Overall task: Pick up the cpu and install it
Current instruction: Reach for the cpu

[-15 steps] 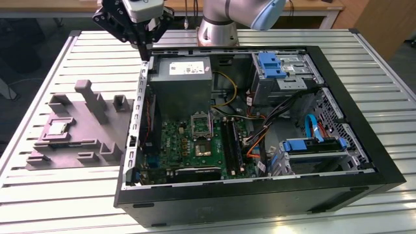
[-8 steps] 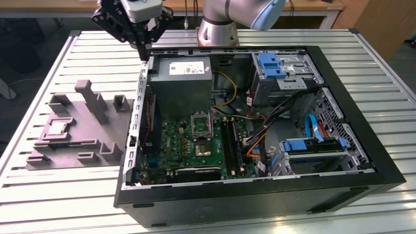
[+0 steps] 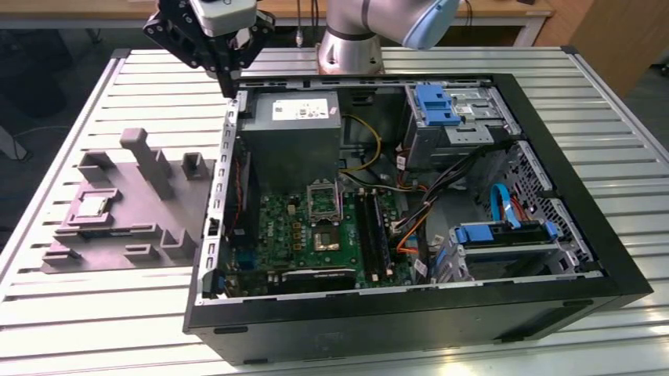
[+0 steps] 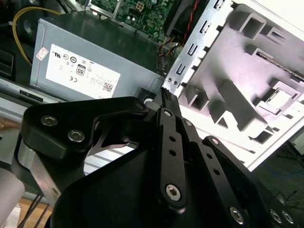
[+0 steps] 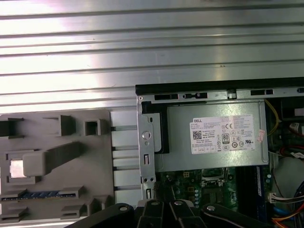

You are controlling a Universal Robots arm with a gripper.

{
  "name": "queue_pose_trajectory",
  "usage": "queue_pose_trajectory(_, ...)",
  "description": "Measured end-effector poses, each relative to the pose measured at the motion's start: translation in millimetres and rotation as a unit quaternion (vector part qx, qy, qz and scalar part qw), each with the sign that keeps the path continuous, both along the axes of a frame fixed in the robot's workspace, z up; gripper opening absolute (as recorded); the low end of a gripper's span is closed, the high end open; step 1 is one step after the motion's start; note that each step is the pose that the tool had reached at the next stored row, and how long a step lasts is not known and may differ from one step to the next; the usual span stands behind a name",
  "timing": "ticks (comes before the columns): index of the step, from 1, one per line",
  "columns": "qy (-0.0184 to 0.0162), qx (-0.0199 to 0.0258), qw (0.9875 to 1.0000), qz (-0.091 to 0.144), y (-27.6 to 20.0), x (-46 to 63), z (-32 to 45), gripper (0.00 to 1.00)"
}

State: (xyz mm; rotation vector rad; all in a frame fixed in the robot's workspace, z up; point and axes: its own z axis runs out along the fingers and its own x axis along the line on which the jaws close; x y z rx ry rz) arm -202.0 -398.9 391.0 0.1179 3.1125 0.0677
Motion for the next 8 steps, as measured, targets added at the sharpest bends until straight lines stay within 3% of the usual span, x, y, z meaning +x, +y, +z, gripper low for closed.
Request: queue_pose_trajectory(8,0.0,0.0,1.0,0.0,0.0,-4.4,-0.1,0.11)
